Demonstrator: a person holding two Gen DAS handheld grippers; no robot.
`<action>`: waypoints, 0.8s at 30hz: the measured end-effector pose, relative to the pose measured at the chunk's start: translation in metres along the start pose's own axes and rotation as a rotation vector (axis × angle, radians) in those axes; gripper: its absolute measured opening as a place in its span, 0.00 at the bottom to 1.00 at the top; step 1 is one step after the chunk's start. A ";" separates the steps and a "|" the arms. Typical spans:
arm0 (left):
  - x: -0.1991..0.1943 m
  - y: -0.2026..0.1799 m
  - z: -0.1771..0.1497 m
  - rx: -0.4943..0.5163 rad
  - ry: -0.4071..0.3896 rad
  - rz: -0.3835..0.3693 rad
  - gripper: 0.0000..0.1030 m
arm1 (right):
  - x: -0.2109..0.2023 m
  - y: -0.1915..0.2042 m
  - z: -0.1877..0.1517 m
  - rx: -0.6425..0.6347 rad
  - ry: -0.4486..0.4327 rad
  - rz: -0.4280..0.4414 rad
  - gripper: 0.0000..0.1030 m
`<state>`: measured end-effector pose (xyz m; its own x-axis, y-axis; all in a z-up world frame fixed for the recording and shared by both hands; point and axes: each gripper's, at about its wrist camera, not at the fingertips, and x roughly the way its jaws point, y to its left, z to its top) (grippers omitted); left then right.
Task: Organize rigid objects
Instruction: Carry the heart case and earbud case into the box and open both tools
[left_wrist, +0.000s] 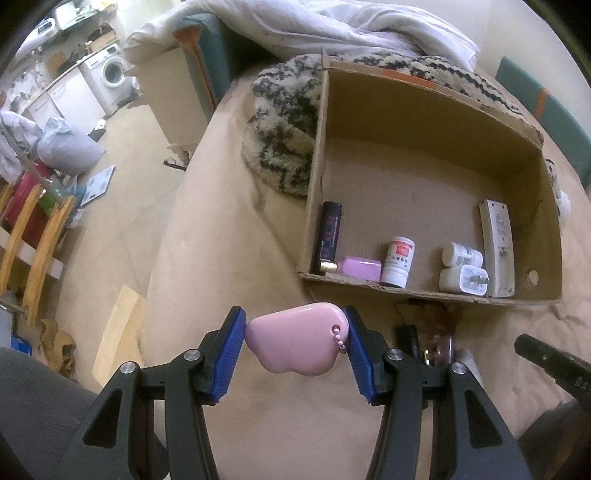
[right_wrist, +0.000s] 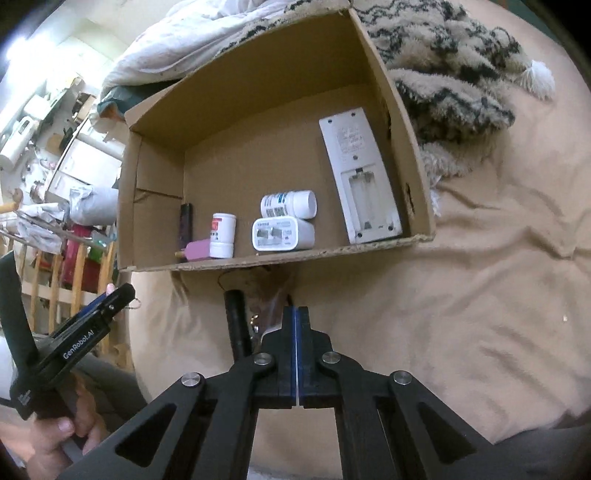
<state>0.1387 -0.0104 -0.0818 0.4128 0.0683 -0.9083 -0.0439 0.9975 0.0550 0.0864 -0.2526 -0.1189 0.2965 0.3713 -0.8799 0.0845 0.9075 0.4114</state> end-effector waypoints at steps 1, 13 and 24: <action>0.000 -0.001 -0.001 0.003 0.004 -0.003 0.48 | 0.004 0.001 -0.001 -0.007 0.020 0.009 0.09; 0.000 -0.002 -0.002 0.005 0.016 -0.017 0.48 | 0.077 0.028 -0.013 -0.202 0.233 -0.190 0.48; 0.003 -0.001 -0.002 0.003 0.024 -0.014 0.48 | 0.038 0.028 -0.018 -0.197 0.146 -0.097 0.38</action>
<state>0.1381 -0.0112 -0.0850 0.3910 0.0537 -0.9188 -0.0352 0.9984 0.0433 0.0825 -0.2097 -0.1448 0.1546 0.2923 -0.9437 -0.0852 0.9556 0.2820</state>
